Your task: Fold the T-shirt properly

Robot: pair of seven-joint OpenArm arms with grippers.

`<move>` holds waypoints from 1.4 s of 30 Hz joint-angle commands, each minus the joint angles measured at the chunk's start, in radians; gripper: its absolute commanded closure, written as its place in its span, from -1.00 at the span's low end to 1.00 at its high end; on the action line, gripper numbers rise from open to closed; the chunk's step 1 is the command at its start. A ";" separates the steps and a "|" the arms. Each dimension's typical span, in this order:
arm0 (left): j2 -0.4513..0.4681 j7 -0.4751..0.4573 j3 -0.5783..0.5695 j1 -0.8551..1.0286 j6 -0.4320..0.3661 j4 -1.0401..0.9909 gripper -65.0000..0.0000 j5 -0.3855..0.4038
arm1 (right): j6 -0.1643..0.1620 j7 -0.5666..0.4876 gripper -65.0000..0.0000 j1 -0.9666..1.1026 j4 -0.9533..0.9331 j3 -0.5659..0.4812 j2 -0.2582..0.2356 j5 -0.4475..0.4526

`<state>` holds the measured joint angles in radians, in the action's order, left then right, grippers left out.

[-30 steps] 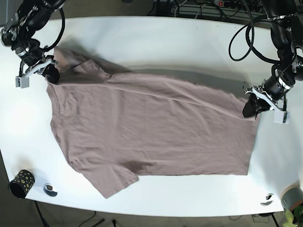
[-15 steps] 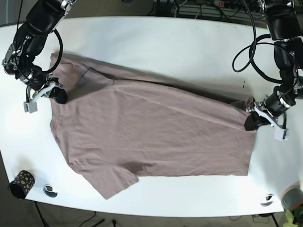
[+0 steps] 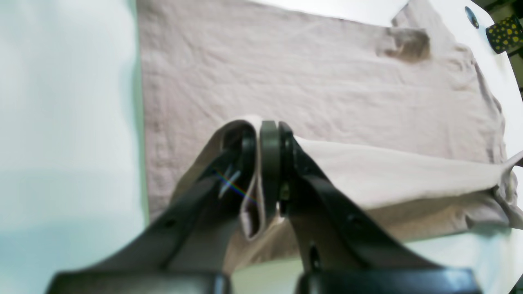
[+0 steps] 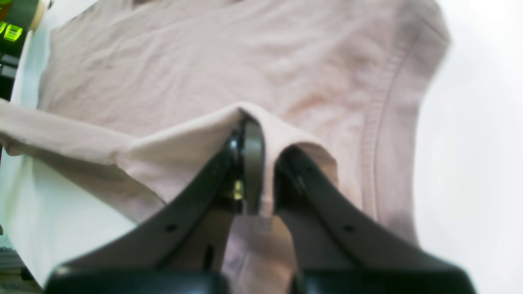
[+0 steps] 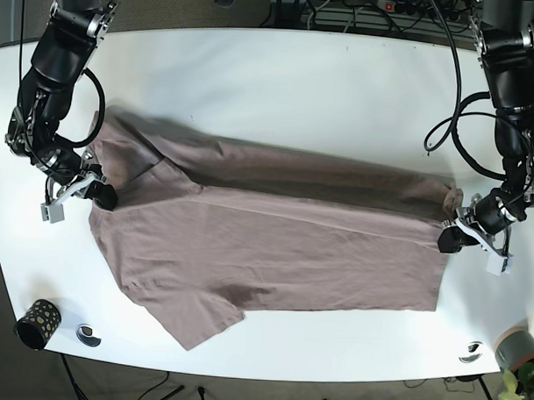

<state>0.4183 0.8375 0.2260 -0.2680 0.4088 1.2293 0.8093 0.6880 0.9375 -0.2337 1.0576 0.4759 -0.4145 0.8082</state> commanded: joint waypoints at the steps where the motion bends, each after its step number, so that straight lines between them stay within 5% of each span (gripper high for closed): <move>1: 0.017 -0.024 -0.014 -0.043 0.006 -0.021 0.99 -0.023 | 0.010 -0.038 1.00 -0.026 0.008 -0.013 -0.024 0.021; 10: 0.011 -0.128 -0.063 -0.069 0.055 -0.113 0.94 -0.184 | 0.010 -0.114 0.89 -0.028 0.008 -0.021 -0.022 0.021; 13: 0.011 -0.156 -0.063 -0.076 0.098 -0.148 0.44 -0.230 | 0.010 -0.122 0.37 -0.028 0.013 -0.021 -0.025 0.021; 17: 0.009 -0.159 -0.060 -0.092 0.103 -0.147 -0.66 -0.293 | 0.010 -0.122 -0.54 -0.026 0.014 -0.021 -0.060 0.021; 19: 0.009 -0.159 -0.058 -0.092 0.104 -0.145 -0.91 -0.301 | 0.010 -0.122 -0.78 -0.022 0.014 -0.021 -0.067 0.021; 21: 0.012 -0.160 -0.056 -0.090 0.108 -0.145 -0.86 -0.301 | 0.010 -0.119 -0.87 -0.006 0.014 -0.019 -0.090 0.023; 27: 0.023 -0.160 -0.056 -0.007 0.109 -0.079 -0.61 -0.301 | 0.006 -0.117 -0.71 0.113 0.106 -0.013 -0.131 0.026; 34: 0.041 -0.195 -0.055 0.172 0.103 0.134 -0.61 -0.301 | 0.005 -0.117 -0.52 0.296 0.310 -0.012 -0.125 0.024; 42: 0.040 -0.300 -0.055 0.263 0.103 0.151 -0.60 -0.304 | 0.003 -0.119 -0.53 0.385 0.316 0.037 -0.105 -0.013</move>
<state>0.4389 0.5785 0.1635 0.0135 0.5102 1.3716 0.4934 0.6800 0.8383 0.1570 1.3540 0.5076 -0.5041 0.8001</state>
